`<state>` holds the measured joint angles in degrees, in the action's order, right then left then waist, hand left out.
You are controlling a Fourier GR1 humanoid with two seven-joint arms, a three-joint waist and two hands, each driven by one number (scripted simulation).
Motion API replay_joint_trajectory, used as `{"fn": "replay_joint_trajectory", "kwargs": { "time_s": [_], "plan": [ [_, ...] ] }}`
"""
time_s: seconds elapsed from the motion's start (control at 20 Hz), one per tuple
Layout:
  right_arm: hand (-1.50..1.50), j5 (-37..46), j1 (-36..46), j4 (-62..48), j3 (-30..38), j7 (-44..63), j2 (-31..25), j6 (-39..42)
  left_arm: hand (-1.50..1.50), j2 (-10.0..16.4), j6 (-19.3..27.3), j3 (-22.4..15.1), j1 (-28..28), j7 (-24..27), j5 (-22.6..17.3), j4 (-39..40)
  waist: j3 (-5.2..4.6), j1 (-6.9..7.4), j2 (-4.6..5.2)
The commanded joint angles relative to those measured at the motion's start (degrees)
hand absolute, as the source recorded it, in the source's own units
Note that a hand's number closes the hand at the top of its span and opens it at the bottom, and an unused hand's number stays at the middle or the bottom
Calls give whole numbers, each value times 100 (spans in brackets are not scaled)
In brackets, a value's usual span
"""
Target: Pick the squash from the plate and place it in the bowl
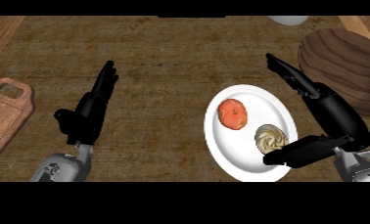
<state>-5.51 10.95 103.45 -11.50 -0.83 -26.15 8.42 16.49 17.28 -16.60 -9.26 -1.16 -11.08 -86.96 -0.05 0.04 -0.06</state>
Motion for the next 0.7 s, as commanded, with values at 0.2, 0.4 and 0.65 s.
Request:
{"fn": "replay_joint_trajectory", "kwargs": {
  "time_s": [0.2, 0.4, 0.65],
  "plan": [
    [-150, 295, 813, -372, -446, 1628, -120, 603, 0, -84, -152, 136, -15, -119, 18, -44, 1, 31, 7],
    [-150, 472, 648, -990, -261, 1067, -212, 1096, 0, -42, -236, 298, -10, -251, 125, -151, 5, 21, 9],
    [-150, 793, 591, -1404, -168, 645, 249, 1403, 0, -467, -284, 426, -339, -304, 376, 181, 5, -4, 9]
  ]
}}
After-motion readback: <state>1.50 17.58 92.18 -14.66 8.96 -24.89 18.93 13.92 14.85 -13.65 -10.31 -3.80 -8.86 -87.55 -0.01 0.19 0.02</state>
